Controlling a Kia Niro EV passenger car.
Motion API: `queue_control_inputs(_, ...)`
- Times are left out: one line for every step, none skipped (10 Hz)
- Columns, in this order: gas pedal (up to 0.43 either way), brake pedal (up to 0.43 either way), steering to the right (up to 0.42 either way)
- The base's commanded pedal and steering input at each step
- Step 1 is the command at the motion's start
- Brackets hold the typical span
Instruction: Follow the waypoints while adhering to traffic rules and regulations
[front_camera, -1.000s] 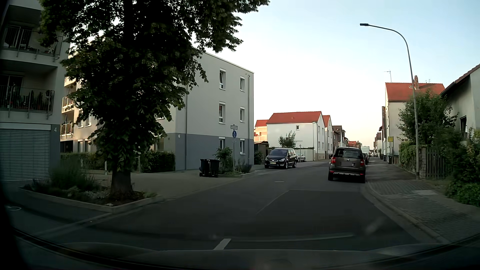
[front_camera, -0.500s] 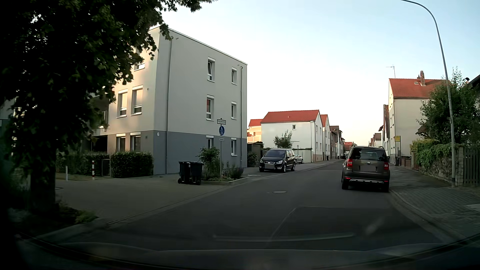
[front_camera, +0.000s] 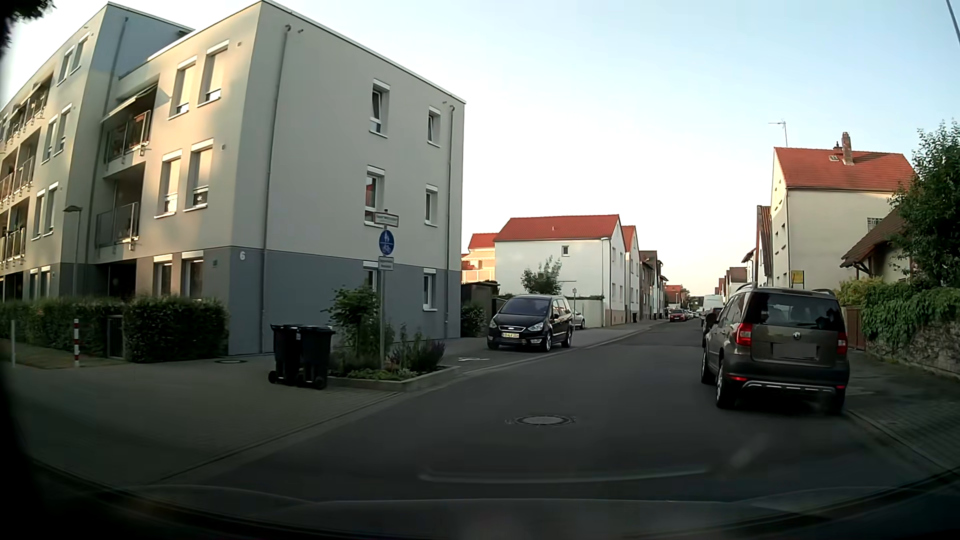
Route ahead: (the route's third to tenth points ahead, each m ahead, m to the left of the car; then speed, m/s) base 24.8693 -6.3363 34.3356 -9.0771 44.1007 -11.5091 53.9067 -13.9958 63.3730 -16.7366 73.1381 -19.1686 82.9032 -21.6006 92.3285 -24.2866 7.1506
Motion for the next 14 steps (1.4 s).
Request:
queue_control_inputs(0.039, 0.03, 0.077)
queue_control_inputs(0.047, 0.03, 0.083)
queue_control_inputs(0.047, 0.03, 0.09)
queue_control_inputs(0.047, 0.03, 0.093)
queue_control_inputs(0.047, 0.03, 0.095)
queue_control_inputs(0.047, 0.03, 0.098)
queue_control_inputs(0.047, 0.03, 0.101)
queue_control_inputs(0.047, 0.03, 0.101)
queue_control_inputs(0.047, 0.03, 0.101)
queue_control_inputs(0.059, 0.03, 0.101)
queue_control_inputs(0.059, 0.03, 0.1)
queue_control_inputs(0.059, 0.03, 0.096)
queue_control_inputs(0.059, 0.03, 0.093)
queue_control_inputs(0.059, 0.03, 0.09)
